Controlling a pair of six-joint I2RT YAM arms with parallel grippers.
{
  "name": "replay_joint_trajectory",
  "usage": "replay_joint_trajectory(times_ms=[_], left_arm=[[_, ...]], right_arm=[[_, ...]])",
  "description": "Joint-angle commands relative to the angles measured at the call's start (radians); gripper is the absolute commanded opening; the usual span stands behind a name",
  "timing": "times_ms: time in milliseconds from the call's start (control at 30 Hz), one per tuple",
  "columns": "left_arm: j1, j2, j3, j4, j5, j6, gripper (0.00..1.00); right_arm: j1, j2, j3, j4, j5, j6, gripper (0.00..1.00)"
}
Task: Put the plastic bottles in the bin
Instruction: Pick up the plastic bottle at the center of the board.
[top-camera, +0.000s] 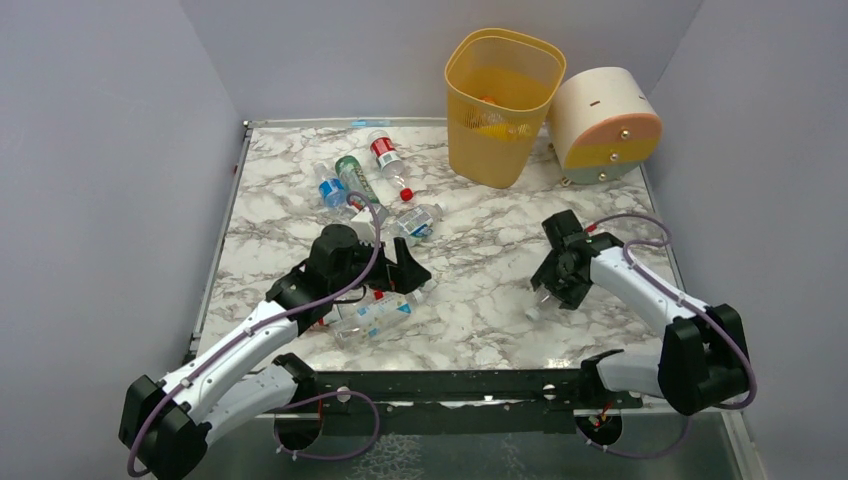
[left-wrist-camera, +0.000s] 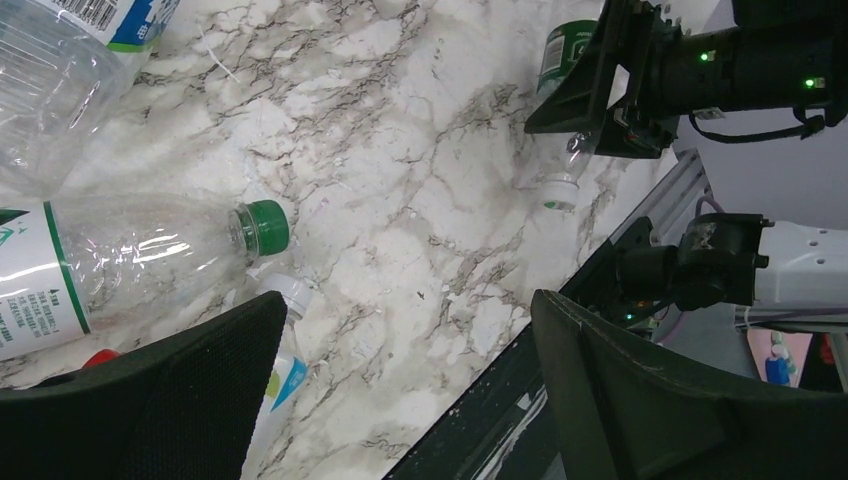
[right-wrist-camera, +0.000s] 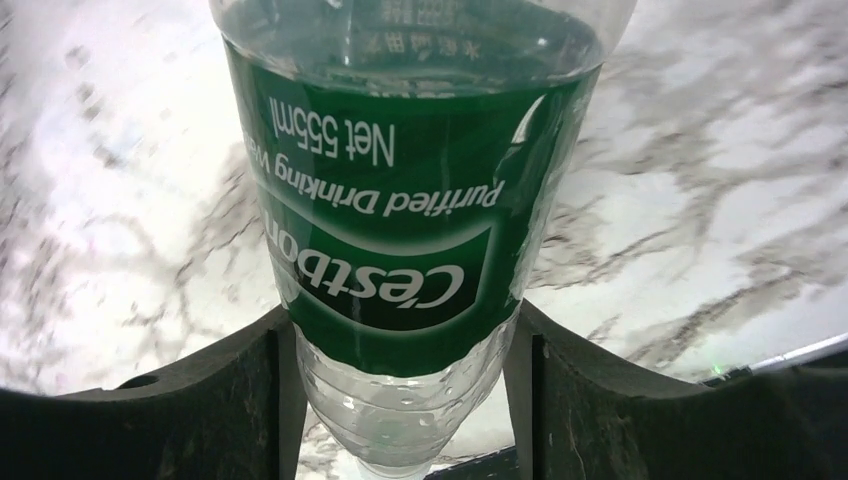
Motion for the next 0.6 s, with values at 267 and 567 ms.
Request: replay_joint_trajectory(times_ms=[267,567], left_arm=[[-0.006,0.106,0.062,0.016,-0.022,-0.012,0.99],[-0.006,0.186,0.074,0.075,0.016,-0.050,0.99]], right_arm=[[0.294,-0.169,0.031,0.103,-0.030,-0.089,0.54],[0.301,-0.216,0.243,0.162,-0.024,-0.255,0.54]])
